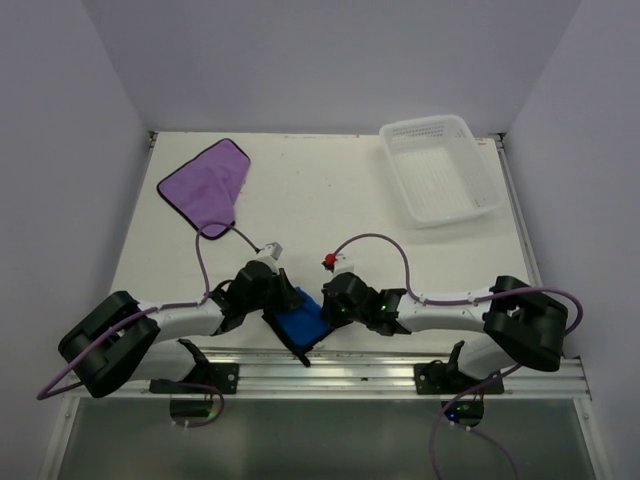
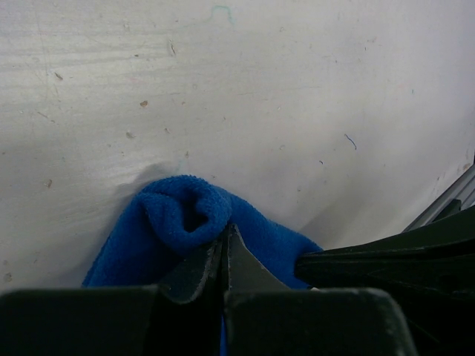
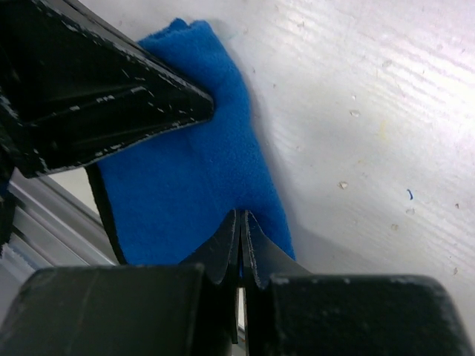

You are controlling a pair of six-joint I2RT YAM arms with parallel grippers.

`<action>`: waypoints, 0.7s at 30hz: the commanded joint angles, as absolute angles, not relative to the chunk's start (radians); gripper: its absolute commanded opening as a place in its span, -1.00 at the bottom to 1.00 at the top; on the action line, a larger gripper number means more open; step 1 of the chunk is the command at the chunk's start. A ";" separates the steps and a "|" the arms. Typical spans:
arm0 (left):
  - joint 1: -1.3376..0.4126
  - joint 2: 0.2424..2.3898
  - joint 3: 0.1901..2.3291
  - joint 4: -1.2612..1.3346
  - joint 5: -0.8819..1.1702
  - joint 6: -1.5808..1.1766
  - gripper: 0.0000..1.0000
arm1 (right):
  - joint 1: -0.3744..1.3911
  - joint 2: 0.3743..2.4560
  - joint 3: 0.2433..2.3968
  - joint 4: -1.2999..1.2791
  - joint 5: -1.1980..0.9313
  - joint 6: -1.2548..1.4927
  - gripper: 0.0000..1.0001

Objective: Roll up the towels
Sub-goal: Roll the towel

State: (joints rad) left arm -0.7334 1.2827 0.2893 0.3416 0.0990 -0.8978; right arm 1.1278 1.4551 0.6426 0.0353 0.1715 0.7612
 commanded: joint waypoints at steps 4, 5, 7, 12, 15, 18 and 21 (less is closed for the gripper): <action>-0.727 1.290 0.279 0.314 0.060 -0.868 -1.00 | 1.138 1.457 0.589 0.078 0.190 0.802 -1.00; -0.727 1.289 0.281 0.311 0.058 -0.868 -1.00 | 1.138 1.462 0.584 0.081 0.190 0.805 -1.00; -0.727 1.289 0.282 0.308 0.060 -0.868 -1.00 | 1.138 1.471 0.575 0.092 0.192 0.810 -1.00; -0.726 1.287 0.293 0.296 0.058 -0.873 -0.99 | 1.138 1.512 0.563 0.114 0.178 0.822 -1.00; -0.727 1.276 0.299 0.295 0.069 -0.887 -0.76 | 1.144 1.514 0.561 0.114 0.187 0.824 -1.00; -0.724 1.259 0.302 0.298 0.074 -0.903 -0.68 | 1.149 1.514 0.566 0.103 0.195 0.819 -1.00; -0.724 1.261 0.305 0.298 0.064 -0.905 -0.72 | 1.154 1.513 0.578 0.089 0.193 0.805 -1.00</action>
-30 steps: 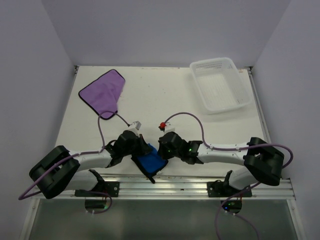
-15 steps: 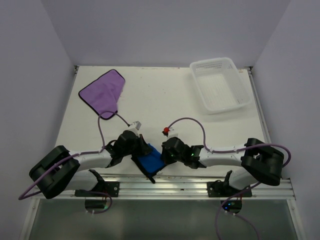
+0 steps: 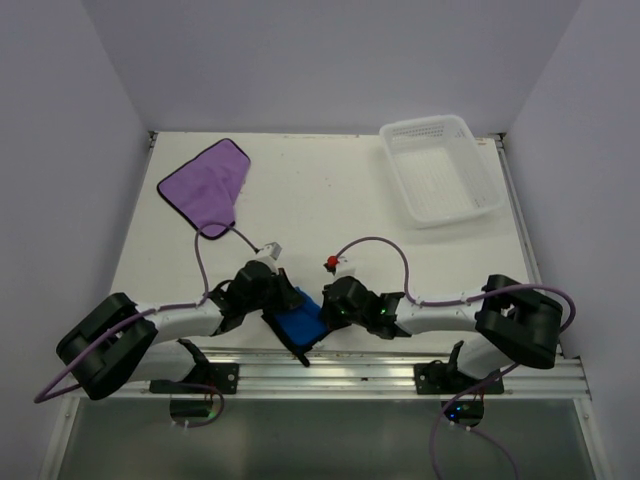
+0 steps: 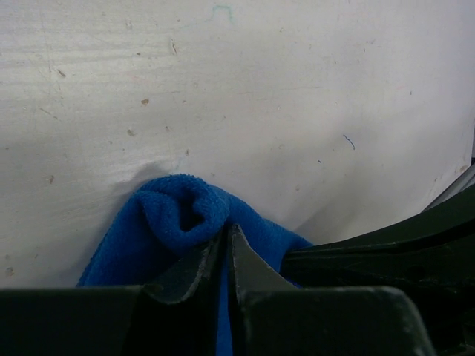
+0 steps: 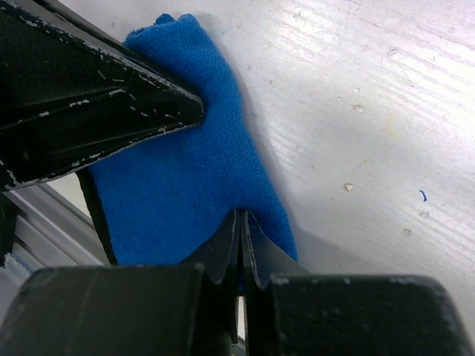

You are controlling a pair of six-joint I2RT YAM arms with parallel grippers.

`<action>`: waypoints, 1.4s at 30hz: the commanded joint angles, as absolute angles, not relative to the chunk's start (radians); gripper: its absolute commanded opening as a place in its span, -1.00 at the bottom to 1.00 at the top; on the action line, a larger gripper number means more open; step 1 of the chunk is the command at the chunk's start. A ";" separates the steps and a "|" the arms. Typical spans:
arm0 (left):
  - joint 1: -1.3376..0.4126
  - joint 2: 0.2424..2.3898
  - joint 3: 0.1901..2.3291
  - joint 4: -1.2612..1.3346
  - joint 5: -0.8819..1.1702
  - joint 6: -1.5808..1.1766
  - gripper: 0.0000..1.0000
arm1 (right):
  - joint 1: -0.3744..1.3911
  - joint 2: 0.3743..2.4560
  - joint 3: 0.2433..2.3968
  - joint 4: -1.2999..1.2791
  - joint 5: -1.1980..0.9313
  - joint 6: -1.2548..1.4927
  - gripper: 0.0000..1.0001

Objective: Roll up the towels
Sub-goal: Roll the towel

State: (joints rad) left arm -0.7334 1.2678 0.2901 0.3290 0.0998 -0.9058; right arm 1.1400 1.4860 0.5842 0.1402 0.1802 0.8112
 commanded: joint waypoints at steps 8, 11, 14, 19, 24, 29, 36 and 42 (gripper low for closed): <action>-0.724 1.299 0.293 0.324 0.081 -0.925 -0.82 | 1.157 1.454 0.621 0.011 0.216 0.778 -1.00; -0.724 1.298 0.291 0.321 0.081 -0.927 -0.70 | 1.160 1.451 0.601 0.050 0.200 0.791 -1.00; -0.724 1.307 0.287 0.302 0.064 -0.917 -0.84 | 1.173 1.416 0.581 0.071 0.209 0.792 -0.95; -0.726 1.318 0.256 0.333 0.058 -0.927 -1.00 | 1.177 1.267 0.569 0.028 0.248 0.808 -0.57; -0.724 1.341 0.239 0.356 0.064 -0.933 -1.00 | 1.174 1.201 0.586 -0.042 0.262 0.831 -0.45; -0.724 1.353 0.238 0.365 0.074 -0.934 -1.00 | 1.143 1.190 0.520 -0.055 0.288 0.939 -0.43; -0.724 1.341 0.238 0.362 0.071 -0.933 -1.00 | 1.040 1.147 0.338 0.132 0.173 1.107 -0.29; -0.724 1.324 0.235 0.350 0.066 -0.933 -1.00 | 1.028 1.195 0.307 0.221 0.114 1.146 -0.28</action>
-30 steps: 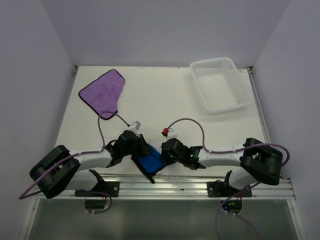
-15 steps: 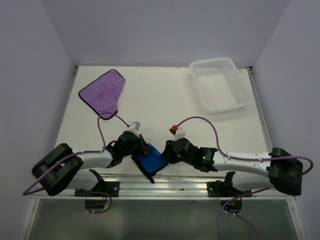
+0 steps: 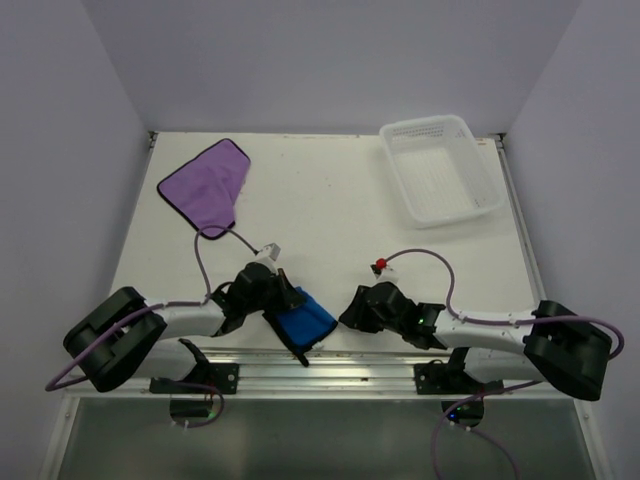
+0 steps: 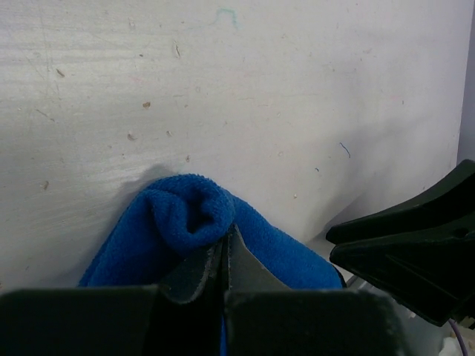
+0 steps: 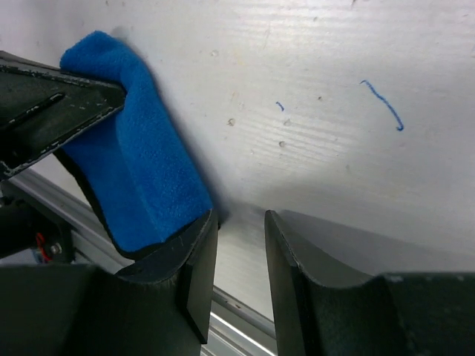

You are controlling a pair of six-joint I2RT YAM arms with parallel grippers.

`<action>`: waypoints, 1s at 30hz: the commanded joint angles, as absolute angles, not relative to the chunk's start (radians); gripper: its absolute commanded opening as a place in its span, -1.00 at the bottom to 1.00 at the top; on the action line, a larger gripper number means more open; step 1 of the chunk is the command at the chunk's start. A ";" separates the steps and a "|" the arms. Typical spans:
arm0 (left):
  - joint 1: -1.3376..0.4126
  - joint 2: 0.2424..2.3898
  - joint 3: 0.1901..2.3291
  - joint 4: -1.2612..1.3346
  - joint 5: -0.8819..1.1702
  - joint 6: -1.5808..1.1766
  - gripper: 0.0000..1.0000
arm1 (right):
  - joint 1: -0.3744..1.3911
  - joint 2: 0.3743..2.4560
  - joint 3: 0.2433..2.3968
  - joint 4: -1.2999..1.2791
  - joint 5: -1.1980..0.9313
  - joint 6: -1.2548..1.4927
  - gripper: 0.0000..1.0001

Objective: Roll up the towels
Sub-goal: Roll the towel

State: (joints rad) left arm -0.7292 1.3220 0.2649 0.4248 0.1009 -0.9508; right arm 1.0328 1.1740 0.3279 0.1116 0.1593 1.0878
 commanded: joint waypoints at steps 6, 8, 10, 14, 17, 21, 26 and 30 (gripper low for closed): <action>-0.724 1.307 0.222 0.345 0.054 -0.939 -1.00 | 1.014 1.287 0.285 0.365 0.057 1.203 -0.27; -0.724 1.301 0.221 0.342 0.054 -0.940 -1.00 | 1.014 1.318 0.284 0.396 0.045 1.213 -0.25; -0.726 1.296 0.219 0.341 0.051 -0.939 -1.00 | 1.012 1.330 0.290 0.411 0.041 1.213 -0.23; -0.724 1.292 0.221 0.337 0.051 -0.937 -1.00 | 1.006 1.338 0.301 0.452 0.025 1.207 -0.20; -0.724 1.292 0.221 0.336 0.052 -0.937 -1.00 | 1.008 1.336 0.316 0.456 0.005 1.187 -0.12; -0.724 1.292 0.219 0.337 0.049 -0.937 -1.00 | 1.009 1.356 0.321 0.478 -0.029 1.178 -0.05; -0.726 1.290 0.213 0.339 0.046 -0.943 -1.00 | 1.009 1.414 0.321 0.538 -0.066 1.183 -0.08; -0.724 1.282 0.209 0.336 0.040 -0.946 -1.00 | 1.012 1.457 0.322 0.616 -0.089 1.201 -0.14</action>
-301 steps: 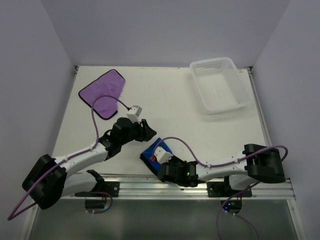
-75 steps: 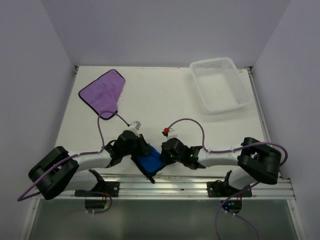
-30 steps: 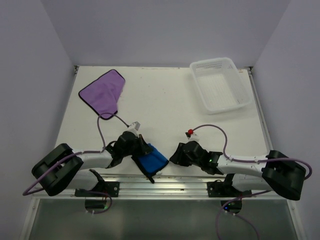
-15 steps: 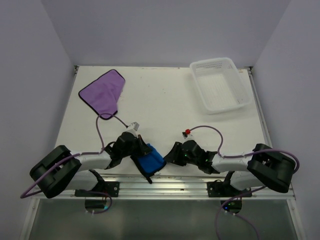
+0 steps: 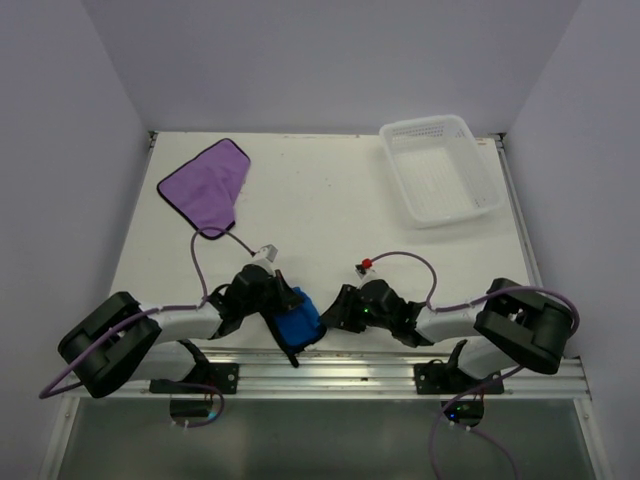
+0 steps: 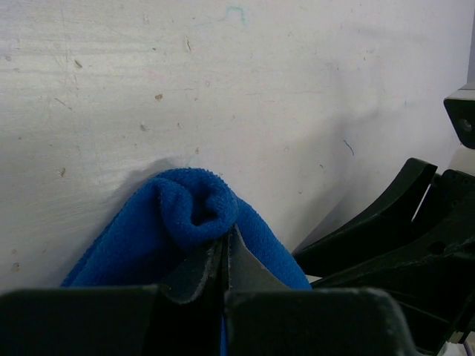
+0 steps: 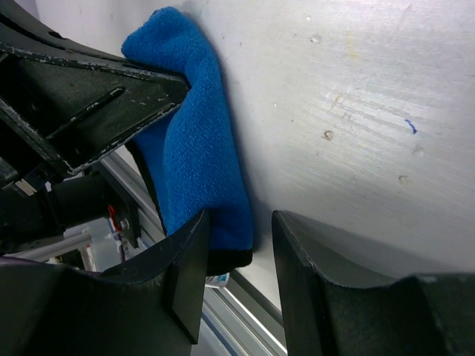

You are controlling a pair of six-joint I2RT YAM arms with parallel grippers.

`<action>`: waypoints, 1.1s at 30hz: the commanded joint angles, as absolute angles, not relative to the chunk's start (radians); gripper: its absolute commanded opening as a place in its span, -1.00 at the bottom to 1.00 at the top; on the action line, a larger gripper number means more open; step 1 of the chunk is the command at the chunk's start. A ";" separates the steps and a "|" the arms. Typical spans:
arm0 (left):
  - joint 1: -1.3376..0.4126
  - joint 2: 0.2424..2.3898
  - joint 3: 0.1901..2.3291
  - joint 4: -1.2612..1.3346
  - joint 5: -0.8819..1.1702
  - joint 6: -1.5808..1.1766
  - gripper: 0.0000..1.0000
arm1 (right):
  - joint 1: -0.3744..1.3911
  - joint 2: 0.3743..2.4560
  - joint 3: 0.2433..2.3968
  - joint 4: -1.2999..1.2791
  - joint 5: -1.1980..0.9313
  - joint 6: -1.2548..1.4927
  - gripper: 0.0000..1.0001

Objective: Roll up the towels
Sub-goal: Roll the towel

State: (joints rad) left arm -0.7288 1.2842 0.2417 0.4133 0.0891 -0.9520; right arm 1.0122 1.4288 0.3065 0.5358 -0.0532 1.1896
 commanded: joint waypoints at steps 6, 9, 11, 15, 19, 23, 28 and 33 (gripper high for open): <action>-0.726 1.273 0.204 0.330 0.026 -0.948 -1.00 | 1.023 1.451 0.330 0.612 -0.080 1.200 -0.15; -0.724 1.273 0.206 0.330 0.026 -0.948 -1.00 | 1.025 1.448 0.337 0.607 -0.089 1.203 -0.14; -0.724 1.275 0.207 0.330 0.026 -0.948 -1.00 | 1.025 1.444 0.328 0.618 -0.092 1.210 -0.11; -0.724 1.273 0.210 0.328 0.025 -0.948 -1.00 | 1.026 1.430 0.325 0.634 -0.104 1.232 -0.07; -0.724 1.273 0.213 0.321 0.025 -0.942 -1.00 | 1.028 1.411 0.322 0.629 -0.109 1.242 -0.05; -0.724 1.272 0.210 0.322 0.023 -0.942 -1.00 | 1.029 1.390 0.314 0.615 -0.097 1.249 -0.04; -0.724 1.272 0.209 0.325 0.021 -0.942 -1.00 | 1.032 1.442 0.313 0.675 -0.133 1.259 0.00; -0.724 1.276 0.202 0.336 0.020 -0.948 -1.00 | 1.055 1.508 0.356 0.690 -0.156 1.247 0.01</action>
